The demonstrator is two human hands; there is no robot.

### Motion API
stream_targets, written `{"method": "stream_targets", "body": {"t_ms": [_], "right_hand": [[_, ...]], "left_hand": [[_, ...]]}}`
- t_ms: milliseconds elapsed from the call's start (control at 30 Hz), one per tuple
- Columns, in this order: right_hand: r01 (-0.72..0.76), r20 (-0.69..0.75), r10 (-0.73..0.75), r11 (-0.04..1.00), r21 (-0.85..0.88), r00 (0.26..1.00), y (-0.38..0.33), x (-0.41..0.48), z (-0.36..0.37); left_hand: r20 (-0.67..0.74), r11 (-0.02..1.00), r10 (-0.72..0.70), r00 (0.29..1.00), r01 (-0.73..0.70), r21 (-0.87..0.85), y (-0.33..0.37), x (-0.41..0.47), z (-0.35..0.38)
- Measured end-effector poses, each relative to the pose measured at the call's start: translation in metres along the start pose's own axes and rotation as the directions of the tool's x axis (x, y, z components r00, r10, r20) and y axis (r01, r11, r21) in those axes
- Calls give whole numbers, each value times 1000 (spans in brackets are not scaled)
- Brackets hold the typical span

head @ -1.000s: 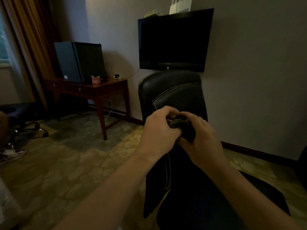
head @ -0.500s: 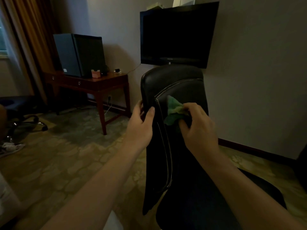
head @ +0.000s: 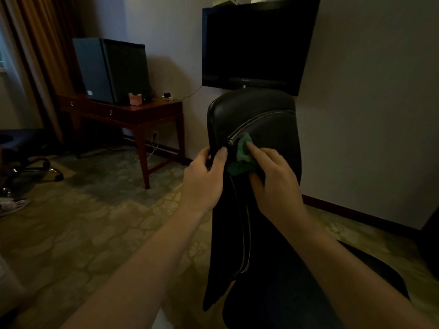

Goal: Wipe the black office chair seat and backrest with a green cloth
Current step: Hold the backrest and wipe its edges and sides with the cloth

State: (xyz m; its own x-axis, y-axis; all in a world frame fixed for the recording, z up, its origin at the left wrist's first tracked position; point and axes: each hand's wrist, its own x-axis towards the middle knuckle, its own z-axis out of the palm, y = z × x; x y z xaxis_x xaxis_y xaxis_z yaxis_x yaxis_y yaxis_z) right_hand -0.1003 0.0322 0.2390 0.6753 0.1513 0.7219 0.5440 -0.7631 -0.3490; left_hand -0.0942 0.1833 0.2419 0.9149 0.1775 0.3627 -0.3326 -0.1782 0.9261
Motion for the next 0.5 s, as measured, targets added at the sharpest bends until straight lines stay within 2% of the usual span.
{"method": "stream_targets", "body": {"t_ms": [167, 367, 500], "right_hand": [[36, 77, -31, 997, -72, 997, -6, 4, 3], [-9, 54, 14, 996, -86, 998, 2, -20, 15], [25, 31, -23, 996, -90, 999, 2, -24, 10]], "left_hand": [[39, 1000, -8, 999, 8, 17, 2, 11, -5], [0, 1000, 4, 1000, -4, -8, -2, 8, 1], [4, 997, 67, 998, -67, 44, -1, 0, 2]]}}
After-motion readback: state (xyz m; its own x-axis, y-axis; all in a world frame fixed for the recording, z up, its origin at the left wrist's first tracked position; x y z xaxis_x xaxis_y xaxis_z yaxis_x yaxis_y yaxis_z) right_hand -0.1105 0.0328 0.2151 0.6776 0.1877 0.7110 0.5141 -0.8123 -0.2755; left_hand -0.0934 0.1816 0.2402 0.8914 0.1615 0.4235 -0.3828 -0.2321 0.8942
